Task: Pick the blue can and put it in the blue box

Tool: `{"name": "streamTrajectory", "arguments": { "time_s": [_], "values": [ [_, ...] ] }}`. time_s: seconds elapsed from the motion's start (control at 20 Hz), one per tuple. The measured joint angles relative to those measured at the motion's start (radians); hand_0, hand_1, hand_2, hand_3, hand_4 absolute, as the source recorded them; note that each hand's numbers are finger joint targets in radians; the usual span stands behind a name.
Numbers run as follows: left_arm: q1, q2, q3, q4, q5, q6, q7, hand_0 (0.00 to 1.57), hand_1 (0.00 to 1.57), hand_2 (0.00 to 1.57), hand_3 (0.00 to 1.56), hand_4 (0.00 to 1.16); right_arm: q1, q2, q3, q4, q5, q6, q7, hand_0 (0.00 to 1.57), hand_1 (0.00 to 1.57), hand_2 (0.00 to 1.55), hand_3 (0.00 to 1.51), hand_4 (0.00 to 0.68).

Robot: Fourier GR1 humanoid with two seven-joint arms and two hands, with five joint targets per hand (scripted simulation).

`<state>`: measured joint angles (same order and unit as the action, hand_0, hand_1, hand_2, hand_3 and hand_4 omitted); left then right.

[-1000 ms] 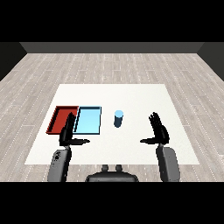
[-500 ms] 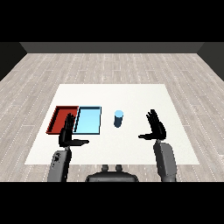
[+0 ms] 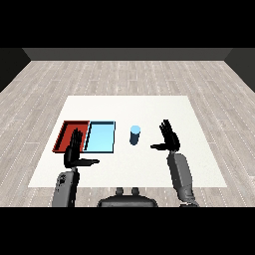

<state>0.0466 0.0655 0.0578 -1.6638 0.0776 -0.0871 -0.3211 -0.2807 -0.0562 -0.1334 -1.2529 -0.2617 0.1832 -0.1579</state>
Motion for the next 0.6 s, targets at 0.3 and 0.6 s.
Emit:
{"name": "streamTrajectory", "arguments": {
  "time_s": [0.3,0.6],
  "values": [
    [0.006,-0.005,-0.005,-0.001,-0.013,0.003,-0.008,0.00,0.00,0.00,0.00,0.00,-0.084,0.030,-0.006,0.156,-0.003,-0.028,-0.055,0.00,0.00,0.00,0.00,0.000],
    [0.005,-0.008,-0.007,-0.021,-0.012,0.002,0.013,0.00,0.00,0.00,0.00,0.00,-0.155,0.044,0.009,0.253,0.000,-0.069,-0.083,0.00,0.00,0.00,0.00,0.000]
  ]
}}
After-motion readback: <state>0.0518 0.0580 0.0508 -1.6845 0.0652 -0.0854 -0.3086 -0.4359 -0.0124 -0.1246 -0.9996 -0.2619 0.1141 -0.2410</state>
